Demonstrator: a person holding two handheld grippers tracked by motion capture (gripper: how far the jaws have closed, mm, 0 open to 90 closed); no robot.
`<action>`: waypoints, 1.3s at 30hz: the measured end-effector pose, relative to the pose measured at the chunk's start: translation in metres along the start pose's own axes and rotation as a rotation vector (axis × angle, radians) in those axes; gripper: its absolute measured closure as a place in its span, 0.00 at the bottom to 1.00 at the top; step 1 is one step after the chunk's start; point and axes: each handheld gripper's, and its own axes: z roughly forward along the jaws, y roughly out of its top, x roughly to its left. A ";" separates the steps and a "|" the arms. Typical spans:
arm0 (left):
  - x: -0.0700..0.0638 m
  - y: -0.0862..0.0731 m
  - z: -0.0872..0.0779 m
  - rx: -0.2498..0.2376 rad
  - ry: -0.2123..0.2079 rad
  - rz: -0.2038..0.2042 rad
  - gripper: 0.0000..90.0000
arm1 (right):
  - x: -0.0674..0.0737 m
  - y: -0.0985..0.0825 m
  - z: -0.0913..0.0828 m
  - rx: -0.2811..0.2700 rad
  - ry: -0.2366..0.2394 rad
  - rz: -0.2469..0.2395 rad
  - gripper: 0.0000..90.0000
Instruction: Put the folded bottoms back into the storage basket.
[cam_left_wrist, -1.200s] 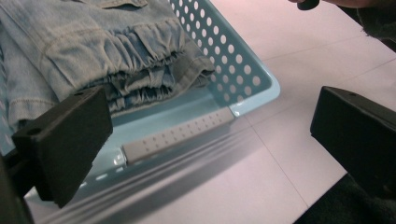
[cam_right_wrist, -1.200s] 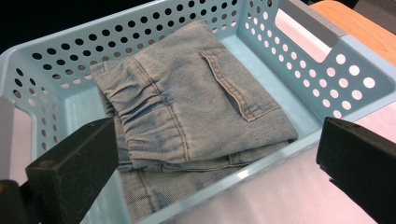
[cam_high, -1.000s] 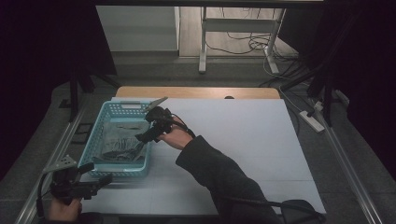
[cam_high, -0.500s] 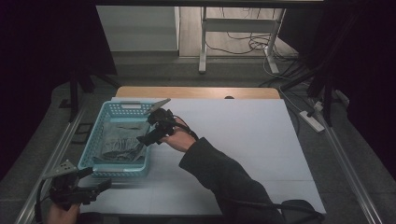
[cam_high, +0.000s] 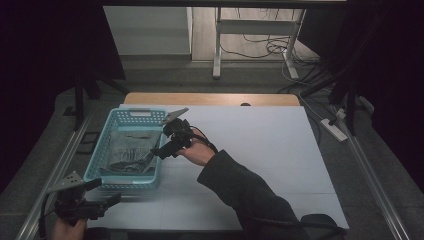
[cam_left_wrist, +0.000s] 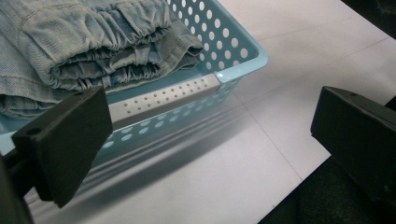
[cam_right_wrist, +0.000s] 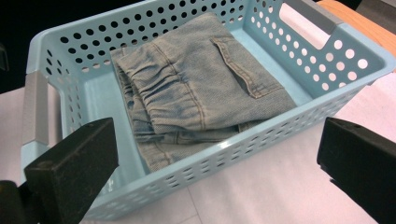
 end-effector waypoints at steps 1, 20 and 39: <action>-0.001 0.000 0.000 0.002 0.001 0.001 0.00 | 0.000 -0.001 -0.001 0.005 0.000 -0.002 0.00; -0.005 0.000 0.000 -0.012 0.002 -0.003 0.00 | 0.004 -0.019 -0.018 -0.004 0.003 -0.004 0.00; -0.007 0.004 0.006 -0.010 0.006 0.030 0.00 | 0.002 -0.035 -0.042 0.000 -0.013 -0.003 0.00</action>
